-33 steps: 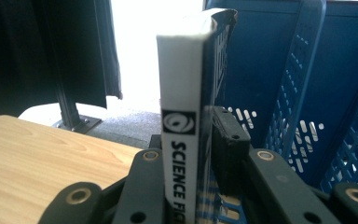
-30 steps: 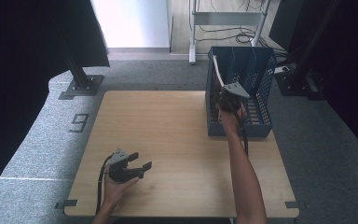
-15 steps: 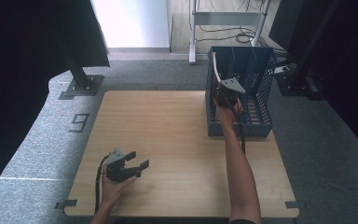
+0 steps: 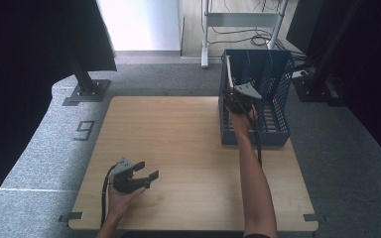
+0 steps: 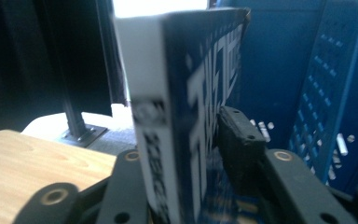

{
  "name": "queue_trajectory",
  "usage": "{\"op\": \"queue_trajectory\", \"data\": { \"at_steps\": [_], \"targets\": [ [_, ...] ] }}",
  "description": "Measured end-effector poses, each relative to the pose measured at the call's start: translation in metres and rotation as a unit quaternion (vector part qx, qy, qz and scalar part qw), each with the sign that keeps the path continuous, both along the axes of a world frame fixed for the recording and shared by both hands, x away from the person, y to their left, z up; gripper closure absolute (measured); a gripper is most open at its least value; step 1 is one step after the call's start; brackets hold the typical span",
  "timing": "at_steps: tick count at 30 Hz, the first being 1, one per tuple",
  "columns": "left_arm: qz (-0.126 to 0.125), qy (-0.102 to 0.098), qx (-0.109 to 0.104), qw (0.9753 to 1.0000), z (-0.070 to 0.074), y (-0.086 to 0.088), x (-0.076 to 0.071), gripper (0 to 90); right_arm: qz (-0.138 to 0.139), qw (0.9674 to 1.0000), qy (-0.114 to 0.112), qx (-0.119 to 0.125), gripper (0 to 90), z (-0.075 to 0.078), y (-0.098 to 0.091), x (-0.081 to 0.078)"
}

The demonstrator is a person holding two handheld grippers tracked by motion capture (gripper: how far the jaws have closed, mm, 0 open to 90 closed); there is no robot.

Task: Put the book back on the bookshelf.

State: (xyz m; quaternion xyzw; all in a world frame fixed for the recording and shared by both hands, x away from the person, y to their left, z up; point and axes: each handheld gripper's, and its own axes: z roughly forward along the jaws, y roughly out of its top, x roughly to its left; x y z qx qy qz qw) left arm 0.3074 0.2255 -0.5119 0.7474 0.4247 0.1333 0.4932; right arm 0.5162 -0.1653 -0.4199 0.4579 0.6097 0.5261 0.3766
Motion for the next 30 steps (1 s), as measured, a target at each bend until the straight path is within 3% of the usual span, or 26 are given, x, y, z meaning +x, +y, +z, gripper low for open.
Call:
{"op": "queue_trajectory", "data": {
  "at_steps": [5,8,15,19,30],
  "targets": [
    [-0.003,-0.001,0.001,1.0000,0.000,-0.002,-0.001,23.7,0.008,0.9998,0.018,-0.010,65.7,-0.003,-0.001,-0.007],
    [-0.005,-0.001,0.003,1.0000,0.000,-0.004,-0.001,23.7,0.011,0.9998,0.010,-0.016,65.8,-0.004,-0.002,-0.016],
    [-0.008,-0.002,0.004,1.0000,0.001,-0.006,-0.003,23.7,0.004,0.9991,0.025,-0.034,71.6,-0.001,-0.002,-0.024],
    [-0.007,-0.002,0.004,1.0000,0.001,-0.005,-0.002,23.7,0.001,0.9987,0.020,-0.047,73.4,-0.001,0.000,-0.023],
    [-0.008,0.000,0.005,1.0000,0.000,-0.004,-0.002,23.7,-0.001,0.9990,0.003,-0.044,71.5,-0.004,0.005,-0.017]
  ]
}}
